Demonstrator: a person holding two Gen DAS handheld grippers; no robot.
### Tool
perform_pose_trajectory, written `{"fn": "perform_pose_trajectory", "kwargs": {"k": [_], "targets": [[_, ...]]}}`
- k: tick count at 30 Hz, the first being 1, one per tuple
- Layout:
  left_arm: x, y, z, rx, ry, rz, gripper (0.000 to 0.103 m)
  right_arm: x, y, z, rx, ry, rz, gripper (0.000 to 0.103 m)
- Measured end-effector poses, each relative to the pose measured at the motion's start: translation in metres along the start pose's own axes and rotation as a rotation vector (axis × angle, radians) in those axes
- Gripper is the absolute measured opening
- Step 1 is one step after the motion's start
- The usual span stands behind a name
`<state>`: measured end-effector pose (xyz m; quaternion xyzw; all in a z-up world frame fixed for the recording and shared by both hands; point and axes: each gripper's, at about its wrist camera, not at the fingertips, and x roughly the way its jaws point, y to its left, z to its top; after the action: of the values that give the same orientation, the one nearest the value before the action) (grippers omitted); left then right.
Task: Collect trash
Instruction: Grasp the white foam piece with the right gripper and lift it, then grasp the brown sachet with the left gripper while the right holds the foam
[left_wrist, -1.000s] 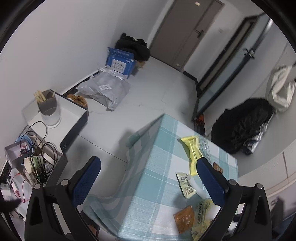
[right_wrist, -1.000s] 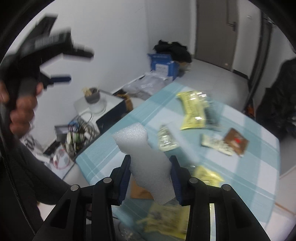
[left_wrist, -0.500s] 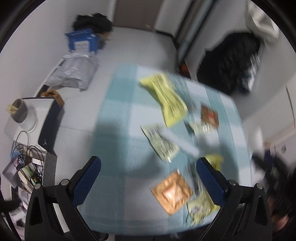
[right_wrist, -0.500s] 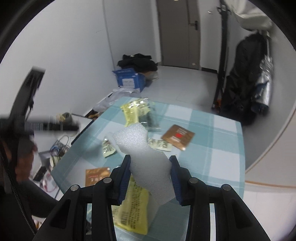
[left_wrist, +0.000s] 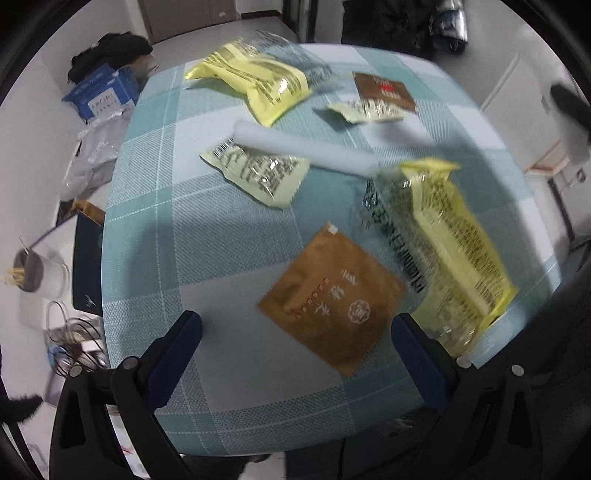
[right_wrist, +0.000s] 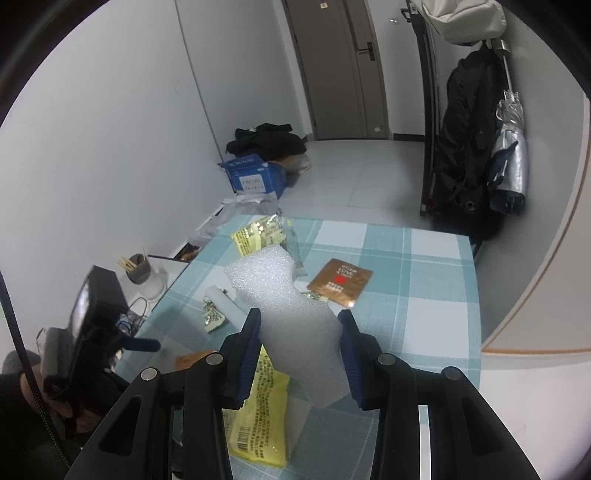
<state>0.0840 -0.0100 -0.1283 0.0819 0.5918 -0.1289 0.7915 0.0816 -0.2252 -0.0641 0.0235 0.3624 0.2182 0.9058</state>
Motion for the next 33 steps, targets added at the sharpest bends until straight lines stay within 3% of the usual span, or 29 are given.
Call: {"fn": "perform_pose_trajectory", "kwargs": {"k": [2, 6, 11, 19, 26, 33], "targets": [[0.002, -0.011, -0.001, 0.049, -0.011, 0.03, 0.1, -0.002, 0.001, 0.0, -0.009, -0.007, 0.0, 0.039], [0.001, -0.012, 0.0, 0.062, -0.017, 0.008, 0.098, -0.003, 0.0, -0.001, -0.002, -0.007, 0.002, 0.039], [-0.004, -0.005, 0.004, 0.053, -0.037, 0.012, 0.075, -0.006, 0.0, -0.002, -0.005, -0.01, 0.0, 0.039], [-0.005, -0.018, 0.004, 0.059, -0.042, 0.006, 0.059, -0.01, 0.001, -0.003, -0.01, -0.018, -0.003, 0.04], [-0.006, -0.01, 0.003, 0.031, -0.041, 0.003, 0.055, -0.011, 0.001, -0.004, -0.009, -0.019, -0.004, 0.039], [-0.008, 0.001, 0.003, -0.065, -0.053, -0.051, 0.053, -0.013, -0.001, -0.007, -0.002, -0.018, -0.01, 0.04]]}}
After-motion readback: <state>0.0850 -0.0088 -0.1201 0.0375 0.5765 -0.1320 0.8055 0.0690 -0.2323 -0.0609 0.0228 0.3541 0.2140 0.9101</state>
